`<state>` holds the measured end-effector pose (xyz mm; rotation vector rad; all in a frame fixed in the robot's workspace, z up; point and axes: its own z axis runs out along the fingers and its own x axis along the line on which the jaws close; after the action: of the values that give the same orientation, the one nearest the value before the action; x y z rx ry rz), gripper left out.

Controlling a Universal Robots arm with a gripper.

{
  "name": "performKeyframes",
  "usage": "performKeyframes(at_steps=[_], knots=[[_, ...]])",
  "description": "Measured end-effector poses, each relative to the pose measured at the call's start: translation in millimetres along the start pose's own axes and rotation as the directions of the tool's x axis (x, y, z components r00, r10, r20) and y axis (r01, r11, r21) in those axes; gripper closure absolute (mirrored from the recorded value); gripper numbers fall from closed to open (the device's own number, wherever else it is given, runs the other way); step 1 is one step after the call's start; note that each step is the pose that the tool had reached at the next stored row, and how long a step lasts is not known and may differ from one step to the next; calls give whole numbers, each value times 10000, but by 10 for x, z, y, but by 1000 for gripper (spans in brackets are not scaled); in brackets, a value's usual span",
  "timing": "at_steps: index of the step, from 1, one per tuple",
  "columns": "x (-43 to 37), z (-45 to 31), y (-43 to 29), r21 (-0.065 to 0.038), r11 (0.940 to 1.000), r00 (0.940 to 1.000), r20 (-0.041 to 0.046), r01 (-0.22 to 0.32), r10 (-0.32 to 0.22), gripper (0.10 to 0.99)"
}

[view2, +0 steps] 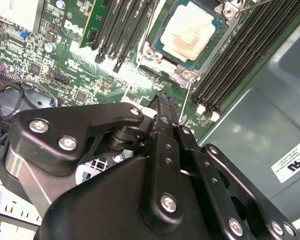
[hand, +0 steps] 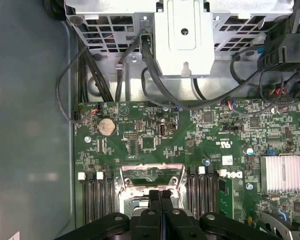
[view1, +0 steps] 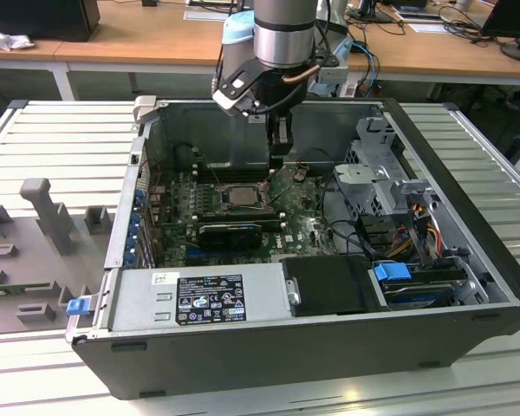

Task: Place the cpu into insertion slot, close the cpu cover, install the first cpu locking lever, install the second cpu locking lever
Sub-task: 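Close the cpu cover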

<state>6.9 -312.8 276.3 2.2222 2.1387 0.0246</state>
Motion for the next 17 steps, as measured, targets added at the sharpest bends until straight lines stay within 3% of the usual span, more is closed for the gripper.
performKeyframes(at_steps=[3, 8, 17], knots=[[0, 0, 13, 1, 10000, 10000, 2, 1, -1, 980], [5, 7, 147, 1, 10000, 10000, 1, 2, -2, 980], [11, 15, 296, 1, 10000, 10000, 1, 0, 0, 980]])
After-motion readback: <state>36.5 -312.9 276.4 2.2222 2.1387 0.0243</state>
